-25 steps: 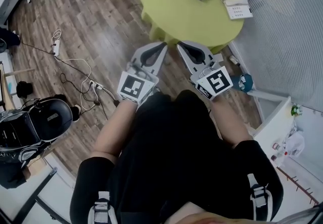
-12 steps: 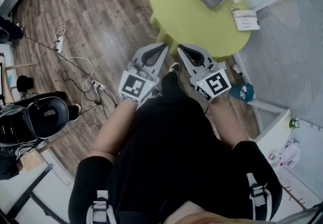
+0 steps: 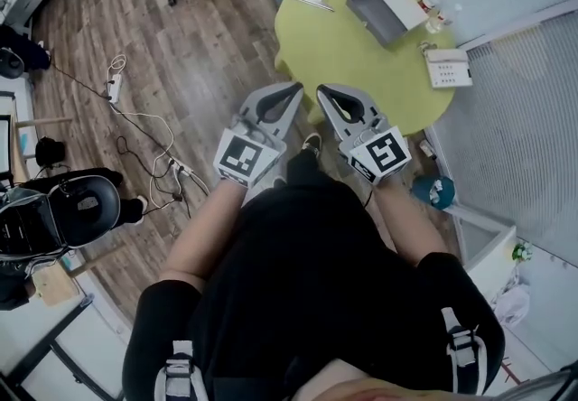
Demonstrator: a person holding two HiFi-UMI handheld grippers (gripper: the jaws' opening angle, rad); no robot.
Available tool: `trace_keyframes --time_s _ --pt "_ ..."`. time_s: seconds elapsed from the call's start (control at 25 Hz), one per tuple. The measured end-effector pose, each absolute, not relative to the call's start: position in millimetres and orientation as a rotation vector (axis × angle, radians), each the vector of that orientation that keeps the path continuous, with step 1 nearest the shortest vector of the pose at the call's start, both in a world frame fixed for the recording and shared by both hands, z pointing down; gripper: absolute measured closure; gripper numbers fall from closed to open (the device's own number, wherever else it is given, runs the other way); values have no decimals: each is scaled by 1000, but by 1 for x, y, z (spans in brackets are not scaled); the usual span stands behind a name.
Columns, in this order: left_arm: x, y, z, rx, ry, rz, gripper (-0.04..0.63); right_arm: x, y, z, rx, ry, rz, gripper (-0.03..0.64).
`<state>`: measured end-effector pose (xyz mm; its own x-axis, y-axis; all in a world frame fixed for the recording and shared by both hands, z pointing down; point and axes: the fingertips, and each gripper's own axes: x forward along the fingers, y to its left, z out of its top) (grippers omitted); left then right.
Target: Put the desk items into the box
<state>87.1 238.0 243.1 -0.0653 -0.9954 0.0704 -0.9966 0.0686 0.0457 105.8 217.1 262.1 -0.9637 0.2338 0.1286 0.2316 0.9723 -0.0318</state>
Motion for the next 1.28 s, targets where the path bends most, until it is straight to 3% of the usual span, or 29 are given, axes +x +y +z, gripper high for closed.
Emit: trace_keyframes --time_s 1.28 --pt "-29 92 272 2093 -2161 50 586 -3 67 284 -289 -2967 77 600"
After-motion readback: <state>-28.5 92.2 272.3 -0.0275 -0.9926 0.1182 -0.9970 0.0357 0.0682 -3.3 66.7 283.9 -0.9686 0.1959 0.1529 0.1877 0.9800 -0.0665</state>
